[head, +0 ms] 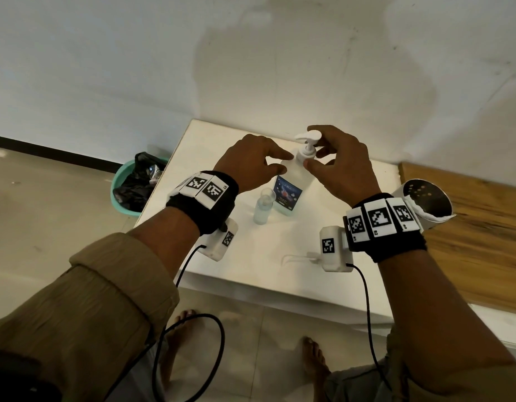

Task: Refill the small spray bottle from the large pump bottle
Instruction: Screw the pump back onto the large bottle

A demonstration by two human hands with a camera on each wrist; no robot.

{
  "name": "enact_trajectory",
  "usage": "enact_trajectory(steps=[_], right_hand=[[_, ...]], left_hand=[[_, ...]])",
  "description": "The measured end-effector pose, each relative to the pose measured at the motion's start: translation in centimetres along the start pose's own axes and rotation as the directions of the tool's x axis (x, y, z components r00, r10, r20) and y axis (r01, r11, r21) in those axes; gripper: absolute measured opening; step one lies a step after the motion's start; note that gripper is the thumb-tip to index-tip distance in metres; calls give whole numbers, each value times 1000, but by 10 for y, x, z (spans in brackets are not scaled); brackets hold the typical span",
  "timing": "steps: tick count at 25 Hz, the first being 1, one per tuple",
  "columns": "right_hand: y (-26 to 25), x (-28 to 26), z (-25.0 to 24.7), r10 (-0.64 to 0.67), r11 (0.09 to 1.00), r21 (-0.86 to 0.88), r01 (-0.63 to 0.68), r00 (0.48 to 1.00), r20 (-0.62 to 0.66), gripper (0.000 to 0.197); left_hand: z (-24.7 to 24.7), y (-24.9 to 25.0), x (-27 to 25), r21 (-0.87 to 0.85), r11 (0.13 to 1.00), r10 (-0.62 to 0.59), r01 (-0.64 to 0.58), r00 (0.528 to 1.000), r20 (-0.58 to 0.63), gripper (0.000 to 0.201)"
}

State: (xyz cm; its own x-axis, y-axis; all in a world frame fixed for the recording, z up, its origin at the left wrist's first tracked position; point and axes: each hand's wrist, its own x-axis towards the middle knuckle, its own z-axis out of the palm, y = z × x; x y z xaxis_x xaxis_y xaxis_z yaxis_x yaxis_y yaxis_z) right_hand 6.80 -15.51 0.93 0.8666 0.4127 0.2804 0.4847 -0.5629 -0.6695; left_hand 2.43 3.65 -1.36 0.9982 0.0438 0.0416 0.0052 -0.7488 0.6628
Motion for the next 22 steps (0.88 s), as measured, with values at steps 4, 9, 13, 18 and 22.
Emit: enact_trajectory(steps=[4,9,13,18,22], right_hand=[[6,-1,2,70,997,-45,-70,998,-1,58],[9,2,-7,35,999,-13,-34,998,52,75],[9,1,-2,15,1000,-1,-15,1000,-7,64],[11,1,0,27,1000,-13,-27,1000,5,69],[12,3,-6,3,1000,5,-4,999,47,79]], left_hand=[[-1,1,-1,0,1000,-9,9,1000,3,28],[-2,2,-1,7,1000,-14,14,1000,8,28],[-2,2,-1,-1,1000,-17,17,1000,9,27],[-3,3,-1,-8,1000,-14,14,1000,12,26],[-3,3,-1,-15,1000,-4,4,1000,-1,25]])
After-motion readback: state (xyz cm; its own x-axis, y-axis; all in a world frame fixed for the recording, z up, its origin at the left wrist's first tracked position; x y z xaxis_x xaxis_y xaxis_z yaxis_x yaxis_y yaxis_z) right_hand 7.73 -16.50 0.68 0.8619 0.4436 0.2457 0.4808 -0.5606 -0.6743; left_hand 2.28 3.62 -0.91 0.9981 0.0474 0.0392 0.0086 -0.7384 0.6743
